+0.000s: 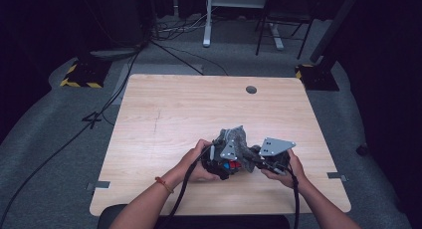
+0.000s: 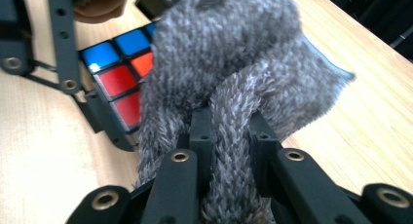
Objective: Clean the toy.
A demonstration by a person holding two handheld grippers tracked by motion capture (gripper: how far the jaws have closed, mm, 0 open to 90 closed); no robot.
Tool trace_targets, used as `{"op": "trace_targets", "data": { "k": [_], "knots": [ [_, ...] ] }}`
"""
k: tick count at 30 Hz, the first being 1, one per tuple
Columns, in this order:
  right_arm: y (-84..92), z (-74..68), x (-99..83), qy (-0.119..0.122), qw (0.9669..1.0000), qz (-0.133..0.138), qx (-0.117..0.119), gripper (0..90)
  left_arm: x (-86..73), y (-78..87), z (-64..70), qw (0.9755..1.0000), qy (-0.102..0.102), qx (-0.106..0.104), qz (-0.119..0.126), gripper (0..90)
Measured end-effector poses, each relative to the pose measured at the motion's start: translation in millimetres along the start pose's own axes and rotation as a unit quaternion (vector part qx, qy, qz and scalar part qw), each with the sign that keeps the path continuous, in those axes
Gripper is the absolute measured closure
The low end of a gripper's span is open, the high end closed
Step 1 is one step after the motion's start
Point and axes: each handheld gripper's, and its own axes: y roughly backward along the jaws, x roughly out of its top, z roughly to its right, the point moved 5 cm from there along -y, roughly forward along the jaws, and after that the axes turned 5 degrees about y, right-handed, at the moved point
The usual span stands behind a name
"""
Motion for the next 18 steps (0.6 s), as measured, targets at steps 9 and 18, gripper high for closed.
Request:
{"op": "trace_targets", "data": {
  "k": [9, 18],
  "knots": [
    [-1.7, -1.1, -8.6, -0.012, 0.9994, -0.016, 0.028, 77.4, 3.6, 10.4, 3.1, 0.9998, -0.005, 0.005, 0.02, 33.7],
    [12.5, -8.7, 9.5, -0.004, 0.9992, 0.033, 0.024, 77.2, 2.1, -1.6, 0.9, 0.9996, 0.0, 0.027, -0.011, 33.7]
  ]
}}
